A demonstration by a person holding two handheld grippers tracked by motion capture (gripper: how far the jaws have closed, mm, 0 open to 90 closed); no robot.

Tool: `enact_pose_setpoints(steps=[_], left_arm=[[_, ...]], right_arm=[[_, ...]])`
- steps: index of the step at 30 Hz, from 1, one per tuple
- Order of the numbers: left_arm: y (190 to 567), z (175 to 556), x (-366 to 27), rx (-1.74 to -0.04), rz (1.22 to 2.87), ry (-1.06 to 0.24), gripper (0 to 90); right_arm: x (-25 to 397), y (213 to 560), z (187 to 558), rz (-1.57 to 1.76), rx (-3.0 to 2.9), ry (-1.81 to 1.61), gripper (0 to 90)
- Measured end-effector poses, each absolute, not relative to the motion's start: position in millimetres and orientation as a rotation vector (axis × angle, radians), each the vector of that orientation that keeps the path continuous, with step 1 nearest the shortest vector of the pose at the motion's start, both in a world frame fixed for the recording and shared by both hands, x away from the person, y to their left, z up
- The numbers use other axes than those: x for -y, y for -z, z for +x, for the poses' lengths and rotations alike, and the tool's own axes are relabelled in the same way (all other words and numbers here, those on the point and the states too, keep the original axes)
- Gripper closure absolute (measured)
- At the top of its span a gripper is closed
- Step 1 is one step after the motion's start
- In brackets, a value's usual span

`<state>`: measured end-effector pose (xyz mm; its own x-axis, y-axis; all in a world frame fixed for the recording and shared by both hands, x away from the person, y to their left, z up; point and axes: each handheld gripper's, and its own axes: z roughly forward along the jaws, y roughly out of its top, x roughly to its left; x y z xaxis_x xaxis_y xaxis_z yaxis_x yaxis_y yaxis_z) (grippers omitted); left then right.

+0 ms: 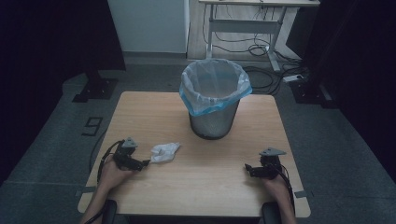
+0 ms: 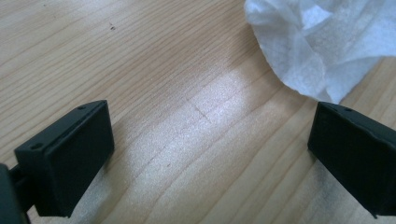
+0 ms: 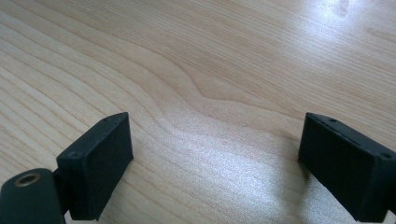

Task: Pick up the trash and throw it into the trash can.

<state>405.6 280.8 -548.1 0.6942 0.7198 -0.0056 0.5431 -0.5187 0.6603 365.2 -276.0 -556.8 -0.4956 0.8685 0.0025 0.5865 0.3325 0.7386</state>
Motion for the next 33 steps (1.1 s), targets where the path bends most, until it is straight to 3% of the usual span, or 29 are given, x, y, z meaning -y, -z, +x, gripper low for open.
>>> enact_pose_setpoints(steps=[33], left_arm=[[528,407,-271,-0.988,2.243,-0.301,2.5]], right_arm=[[276,557,366,1.285,-2.212,-0.978,8.6]])
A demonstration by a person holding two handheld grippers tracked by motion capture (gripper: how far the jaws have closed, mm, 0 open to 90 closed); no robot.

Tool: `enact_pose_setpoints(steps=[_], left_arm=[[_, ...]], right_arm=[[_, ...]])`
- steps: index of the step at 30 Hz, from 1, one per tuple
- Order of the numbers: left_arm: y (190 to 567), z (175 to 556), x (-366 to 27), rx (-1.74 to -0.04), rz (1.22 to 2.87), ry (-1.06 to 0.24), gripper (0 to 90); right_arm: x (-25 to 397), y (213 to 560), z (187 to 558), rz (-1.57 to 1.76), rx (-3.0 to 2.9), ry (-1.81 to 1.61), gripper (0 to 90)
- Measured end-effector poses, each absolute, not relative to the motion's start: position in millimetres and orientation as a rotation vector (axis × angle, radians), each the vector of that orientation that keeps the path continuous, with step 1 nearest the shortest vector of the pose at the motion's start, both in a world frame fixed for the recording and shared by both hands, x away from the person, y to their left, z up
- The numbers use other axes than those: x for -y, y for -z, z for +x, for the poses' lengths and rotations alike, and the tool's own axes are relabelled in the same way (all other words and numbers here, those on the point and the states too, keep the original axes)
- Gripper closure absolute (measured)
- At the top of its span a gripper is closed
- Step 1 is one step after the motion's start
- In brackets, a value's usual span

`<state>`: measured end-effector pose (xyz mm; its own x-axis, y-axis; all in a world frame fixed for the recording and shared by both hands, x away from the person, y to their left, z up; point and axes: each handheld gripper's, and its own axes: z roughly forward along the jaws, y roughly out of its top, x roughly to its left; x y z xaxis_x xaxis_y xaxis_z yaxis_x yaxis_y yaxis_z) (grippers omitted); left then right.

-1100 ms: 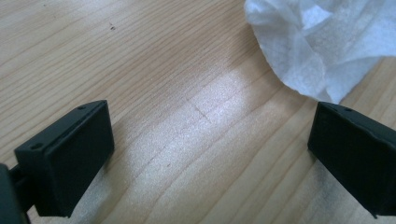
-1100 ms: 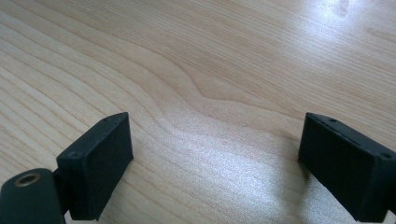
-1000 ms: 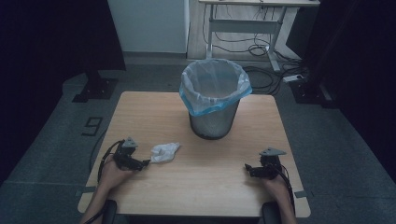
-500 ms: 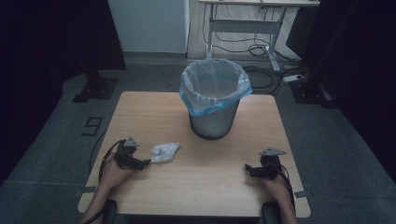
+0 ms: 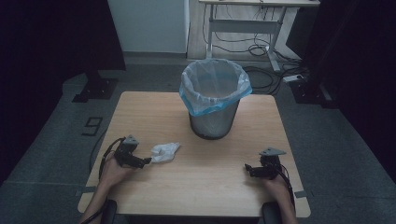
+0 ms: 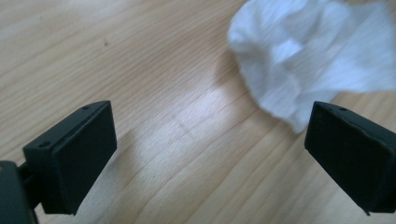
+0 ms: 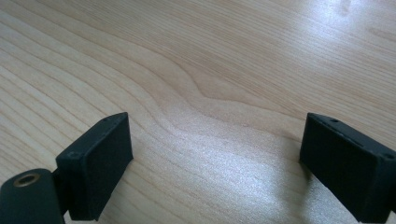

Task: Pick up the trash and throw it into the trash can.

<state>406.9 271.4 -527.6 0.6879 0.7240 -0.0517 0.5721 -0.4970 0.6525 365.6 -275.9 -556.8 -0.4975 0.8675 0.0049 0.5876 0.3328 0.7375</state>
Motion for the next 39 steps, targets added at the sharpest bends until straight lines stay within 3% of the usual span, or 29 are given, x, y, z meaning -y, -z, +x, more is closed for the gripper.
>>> enact_pose_setpoints(steps=[15,26,35,39], left_arm=[[492,423,-231,-0.857,2.261,-0.277,3.4],[503,438,-198,-0.821,2.287,-0.228,5.1],[529,442,-191,-0.831,2.349,-0.235,14.9],[535,439,-191,-0.811,2.363,-0.247,27.5]], right_arm=[[275,557,366,1.291,-2.212,-0.974,7.4],[275,557,366,1.292,-2.212,-0.972,7.0],[275,557,366,1.290,-2.213,-0.972,6.6],[274,557,366,1.290,-2.214,-0.971,6.4]])
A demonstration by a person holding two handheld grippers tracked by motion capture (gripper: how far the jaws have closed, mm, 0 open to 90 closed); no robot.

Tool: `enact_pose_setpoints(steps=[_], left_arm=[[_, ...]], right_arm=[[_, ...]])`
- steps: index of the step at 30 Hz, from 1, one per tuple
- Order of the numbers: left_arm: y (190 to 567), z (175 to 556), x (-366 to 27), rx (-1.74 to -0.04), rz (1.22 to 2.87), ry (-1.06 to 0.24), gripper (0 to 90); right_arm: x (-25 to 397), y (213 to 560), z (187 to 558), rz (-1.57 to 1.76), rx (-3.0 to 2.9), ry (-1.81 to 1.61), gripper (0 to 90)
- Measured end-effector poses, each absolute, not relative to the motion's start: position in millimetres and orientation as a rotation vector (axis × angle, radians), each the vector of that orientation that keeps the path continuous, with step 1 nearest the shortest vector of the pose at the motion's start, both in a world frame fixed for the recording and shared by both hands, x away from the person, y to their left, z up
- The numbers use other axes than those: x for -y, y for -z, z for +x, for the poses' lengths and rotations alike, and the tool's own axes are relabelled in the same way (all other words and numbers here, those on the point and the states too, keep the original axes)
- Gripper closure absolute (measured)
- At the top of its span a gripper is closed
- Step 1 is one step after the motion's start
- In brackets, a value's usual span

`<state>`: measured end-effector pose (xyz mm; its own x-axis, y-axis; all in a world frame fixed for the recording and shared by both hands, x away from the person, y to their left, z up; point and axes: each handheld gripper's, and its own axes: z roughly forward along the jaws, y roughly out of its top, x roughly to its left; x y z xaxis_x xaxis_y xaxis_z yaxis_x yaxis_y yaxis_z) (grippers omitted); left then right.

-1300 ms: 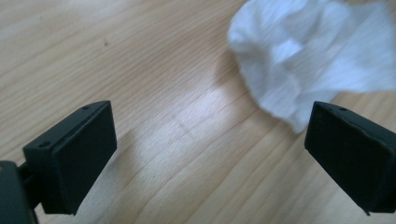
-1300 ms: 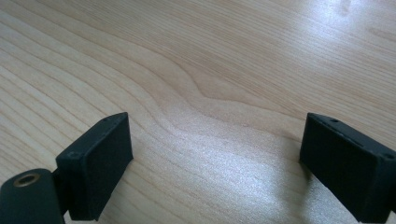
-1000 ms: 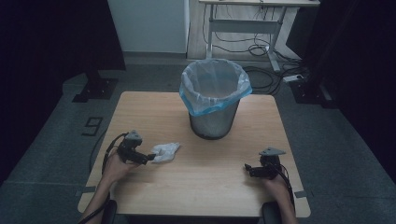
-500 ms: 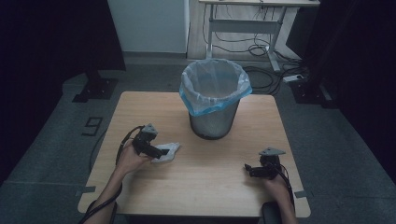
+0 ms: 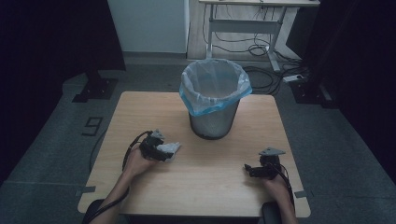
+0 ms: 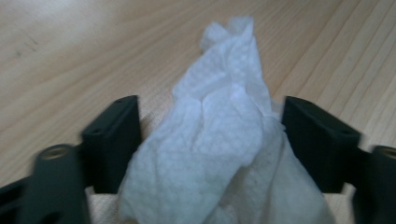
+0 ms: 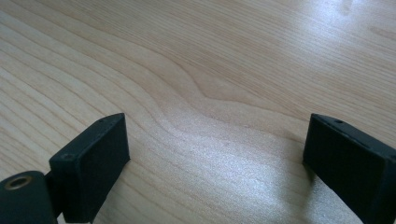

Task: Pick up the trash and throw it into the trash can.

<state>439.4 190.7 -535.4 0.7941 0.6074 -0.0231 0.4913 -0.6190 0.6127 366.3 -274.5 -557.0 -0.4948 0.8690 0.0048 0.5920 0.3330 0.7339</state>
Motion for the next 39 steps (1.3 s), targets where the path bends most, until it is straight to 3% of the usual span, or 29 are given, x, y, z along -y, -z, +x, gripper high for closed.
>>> enact_pose_setpoints(steps=[2,3,6,10,17,39], left_arm=[[535,438,-190,-0.798,2.361,-0.253,40.5],[534,437,-190,-0.793,2.360,-0.247,40.5],[533,436,-190,-0.769,2.357,-0.233,61.3],[533,437,-191,-0.772,2.348,-0.210,71.1],[526,443,-197,-0.796,2.299,-0.151,73.2],[465,457,-201,-0.778,2.300,-0.171,72.0]], right_arm=[[274,557,366,1.290,-2.214,-0.970,6.3],[274,557,366,1.290,-2.214,-0.970,6.3],[274,557,366,1.290,-2.215,-0.969,6.1],[274,557,367,1.291,-2.215,-0.969,6.0],[274,557,367,1.290,-2.216,-0.969,5.9],[274,557,367,1.290,-2.216,-0.968,5.9]])
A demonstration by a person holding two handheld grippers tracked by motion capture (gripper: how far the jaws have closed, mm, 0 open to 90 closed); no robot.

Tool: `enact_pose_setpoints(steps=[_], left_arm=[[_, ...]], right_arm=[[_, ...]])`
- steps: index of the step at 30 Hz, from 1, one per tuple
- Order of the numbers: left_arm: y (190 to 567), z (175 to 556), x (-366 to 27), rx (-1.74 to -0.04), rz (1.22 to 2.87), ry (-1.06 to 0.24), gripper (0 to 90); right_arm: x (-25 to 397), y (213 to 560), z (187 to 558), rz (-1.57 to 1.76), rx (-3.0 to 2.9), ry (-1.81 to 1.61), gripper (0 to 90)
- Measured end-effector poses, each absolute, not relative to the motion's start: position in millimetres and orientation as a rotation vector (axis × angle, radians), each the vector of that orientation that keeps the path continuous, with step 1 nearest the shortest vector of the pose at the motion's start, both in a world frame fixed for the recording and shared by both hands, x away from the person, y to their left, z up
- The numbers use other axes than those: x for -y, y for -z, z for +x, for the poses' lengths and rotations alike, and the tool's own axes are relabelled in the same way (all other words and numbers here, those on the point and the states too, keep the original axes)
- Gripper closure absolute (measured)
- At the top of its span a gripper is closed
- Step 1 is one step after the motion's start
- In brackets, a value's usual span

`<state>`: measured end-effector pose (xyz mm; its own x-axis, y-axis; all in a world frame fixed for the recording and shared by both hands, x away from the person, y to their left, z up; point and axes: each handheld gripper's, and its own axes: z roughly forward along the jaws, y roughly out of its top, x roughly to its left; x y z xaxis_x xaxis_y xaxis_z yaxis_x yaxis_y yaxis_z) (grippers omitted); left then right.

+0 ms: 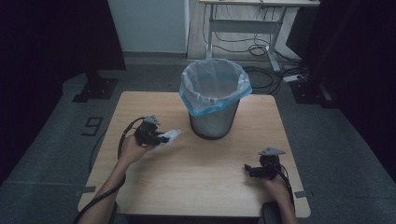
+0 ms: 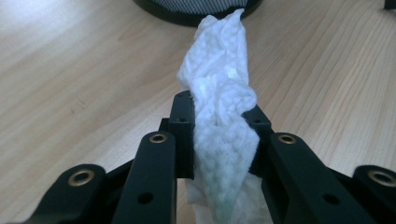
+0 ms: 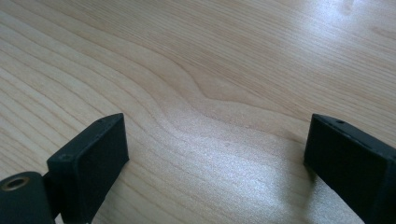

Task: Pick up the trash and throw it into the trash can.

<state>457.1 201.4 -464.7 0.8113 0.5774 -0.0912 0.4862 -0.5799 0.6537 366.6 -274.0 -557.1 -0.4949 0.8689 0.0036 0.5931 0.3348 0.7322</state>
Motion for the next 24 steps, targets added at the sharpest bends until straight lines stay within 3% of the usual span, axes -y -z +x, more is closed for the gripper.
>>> enact_pose_setpoints(steps=[24], left_arm=[[389,474,-205,-0.776,2.272,-0.153,71.7]], right_arm=[[274,557,367,1.290,-2.216,-0.967,5.9]])
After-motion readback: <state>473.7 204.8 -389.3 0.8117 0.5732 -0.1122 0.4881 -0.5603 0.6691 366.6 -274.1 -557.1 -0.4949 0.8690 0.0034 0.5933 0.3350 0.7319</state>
